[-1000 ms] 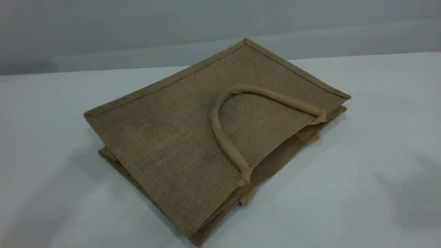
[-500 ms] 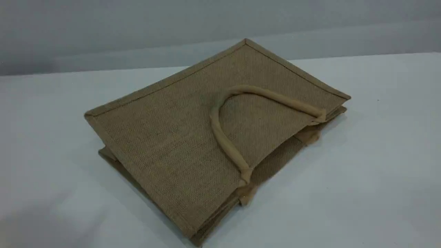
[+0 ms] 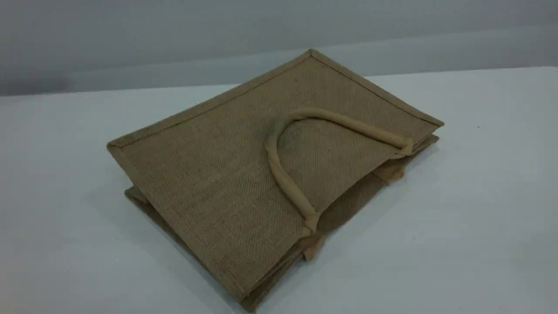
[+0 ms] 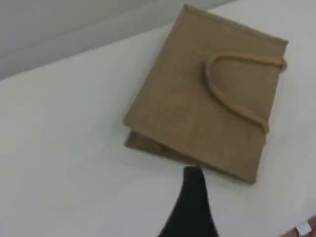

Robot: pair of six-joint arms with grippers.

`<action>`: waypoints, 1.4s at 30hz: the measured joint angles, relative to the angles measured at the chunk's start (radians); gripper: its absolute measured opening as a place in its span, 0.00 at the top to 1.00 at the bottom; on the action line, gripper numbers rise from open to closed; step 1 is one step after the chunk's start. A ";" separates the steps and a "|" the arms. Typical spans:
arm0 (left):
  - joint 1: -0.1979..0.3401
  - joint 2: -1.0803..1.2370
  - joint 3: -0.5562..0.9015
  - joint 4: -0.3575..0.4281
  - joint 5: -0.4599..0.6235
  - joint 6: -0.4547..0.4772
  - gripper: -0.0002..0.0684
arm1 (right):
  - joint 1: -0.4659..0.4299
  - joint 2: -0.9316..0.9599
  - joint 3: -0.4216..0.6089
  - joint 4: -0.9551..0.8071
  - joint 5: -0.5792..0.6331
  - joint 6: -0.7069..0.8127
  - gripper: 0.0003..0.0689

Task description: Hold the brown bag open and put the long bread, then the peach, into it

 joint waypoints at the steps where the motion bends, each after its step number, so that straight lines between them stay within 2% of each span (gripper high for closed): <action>1: 0.000 -0.048 0.041 0.001 0.001 0.001 0.20 | 0.000 -0.024 0.040 0.000 0.000 -0.014 0.16; 8: 0.000 -0.267 0.252 0.026 0.000 0.025 0.20 | 0.000 -0.133 0.269 -0.048 -0.055 -0.048 0.16; 11: 0.000 -0.275 0.301 0.040 -0.001 0.020 0.20 | 0.000 -0.133 0.340 -0.065 -0.105 -0.065 0.16; 17: 0.000 -0.272 0.381 0.053 -0.040 -0.013 0.20 | 0.000 -0.132 0.429 -0.076 -0.108 -0.075 0.16; 25: 0.000 -0.271 0.453 0.056 -0.118 -0.053 0.20 | 0.000 -0.132 0.442 -0.078 -0.115 -0.074 0.16; 28: 0.000 -0.271 0.453 0.085 -0.117 -0.088 0.20 | 0.000 -0.132 0.442 -0.077 -0.115 -0.074 0.16; 36: 0.000 -0.271 0.463 0.210 -0.120 -0.245 0.20 | 0.000 -0.132 0.442 -0.074 -0.115 -0.072 0.16; 42: 0.000 -0.271 0.463 0.208 -0.122 -0.329 0.20 | 0.000 -0.132 0.442 -0.069 -0.113 -0.072 0.16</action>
